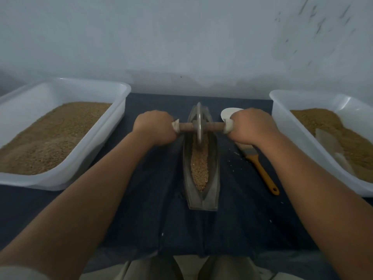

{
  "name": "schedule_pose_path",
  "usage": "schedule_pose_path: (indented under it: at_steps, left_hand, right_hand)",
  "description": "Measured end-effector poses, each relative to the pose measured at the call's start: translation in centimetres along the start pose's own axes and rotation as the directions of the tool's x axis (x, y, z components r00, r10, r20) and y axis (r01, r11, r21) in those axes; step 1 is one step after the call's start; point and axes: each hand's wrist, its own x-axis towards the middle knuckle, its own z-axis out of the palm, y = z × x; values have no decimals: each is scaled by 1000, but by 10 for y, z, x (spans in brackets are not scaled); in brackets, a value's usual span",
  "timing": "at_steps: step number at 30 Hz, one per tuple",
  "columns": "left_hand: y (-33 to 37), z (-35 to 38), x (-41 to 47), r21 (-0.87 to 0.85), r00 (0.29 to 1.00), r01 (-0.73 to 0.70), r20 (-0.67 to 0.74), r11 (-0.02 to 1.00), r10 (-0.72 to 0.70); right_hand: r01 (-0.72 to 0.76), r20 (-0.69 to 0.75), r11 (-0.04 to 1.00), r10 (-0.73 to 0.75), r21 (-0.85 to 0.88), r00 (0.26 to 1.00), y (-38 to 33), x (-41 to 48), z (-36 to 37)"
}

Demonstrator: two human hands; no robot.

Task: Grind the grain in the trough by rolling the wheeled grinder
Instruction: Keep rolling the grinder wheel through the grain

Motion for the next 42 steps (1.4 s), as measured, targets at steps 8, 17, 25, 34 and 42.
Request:
schedule_pose_path:
  at_steps: [8, 17, 25, 34, 42]
  left_hand:
    - [-20, 19, -95, 175, 942, -201, -235, 964, 239]
    - [4, -6, -2, 109, 993, -53, -102, 993, 64]
    - [-10, 10, -89, 292, 893, -198, -339, 936, 295]
    - [7, -5, -1, 136, 992, -15, -121, 991, 31]
    - [-6, 1, -87, 241, 961, -174, -170, 955, 218]
  right_hand:
    - [117, 34, 991, -120, 57, 992, 9, -91, 4]
    - [-100, -27, 995, 100, 21, 995, -2, -20, 20]
    - [51, 99, 987, -67, 154, 993, 11, -96, 9]
    - [-53, -126, 997, 60, 60, 990, 3, -14, 23]
    - [44, 38, 994, -48, 103, 998, 13, -89, 16]
